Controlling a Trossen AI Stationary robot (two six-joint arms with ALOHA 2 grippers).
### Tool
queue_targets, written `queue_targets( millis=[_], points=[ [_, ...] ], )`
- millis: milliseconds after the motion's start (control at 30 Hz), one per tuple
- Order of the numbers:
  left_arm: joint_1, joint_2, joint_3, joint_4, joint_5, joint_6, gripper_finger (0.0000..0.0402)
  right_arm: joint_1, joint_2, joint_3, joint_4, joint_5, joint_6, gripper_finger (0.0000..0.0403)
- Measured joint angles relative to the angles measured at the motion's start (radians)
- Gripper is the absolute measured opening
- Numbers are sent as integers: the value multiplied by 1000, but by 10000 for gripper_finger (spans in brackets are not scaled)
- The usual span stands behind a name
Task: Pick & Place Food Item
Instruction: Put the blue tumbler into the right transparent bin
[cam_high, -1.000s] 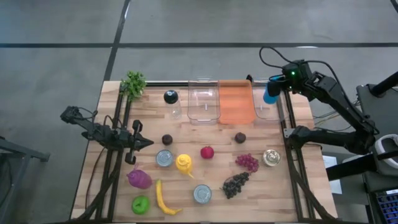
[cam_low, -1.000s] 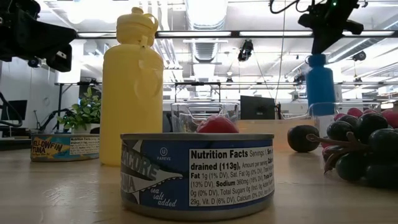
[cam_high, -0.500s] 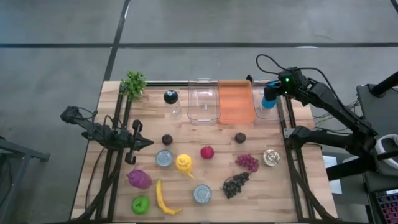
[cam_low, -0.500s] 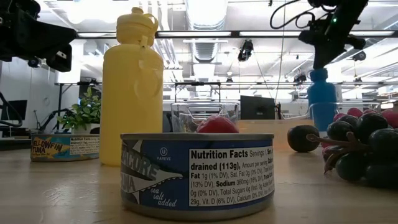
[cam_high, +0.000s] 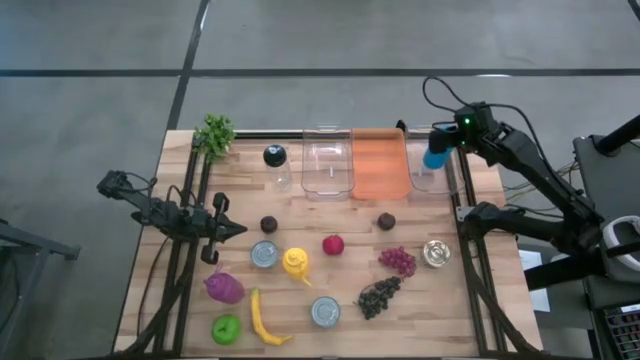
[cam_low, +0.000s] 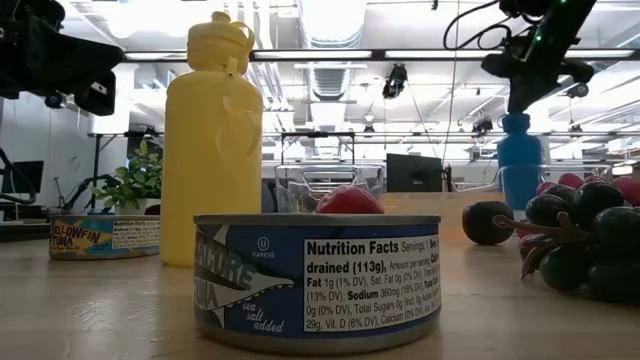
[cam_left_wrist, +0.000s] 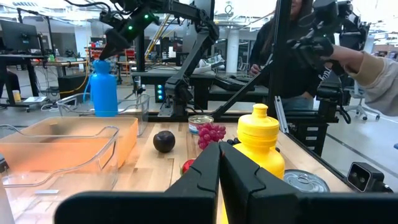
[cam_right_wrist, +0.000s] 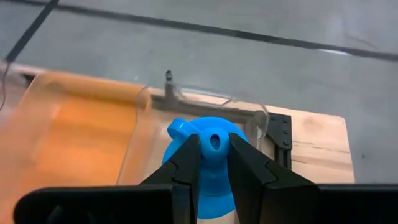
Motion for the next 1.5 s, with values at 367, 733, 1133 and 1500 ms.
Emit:
queue_targets(
  millis=[367,733,1133,1500],
  points=[
    [0,0,0,0,0,0,16,-94,17,-35,46,-4,118,54],
    [0,0,0,0,0,0,16,-121,60,-42,61,-3,99,54],
    [0,0,0,0,0,0,16,-125,74,-48,61,23,91,54],
    [0,0,0,0,0,0,16,-125,74,-48,61,22,90,76]
  ],
)
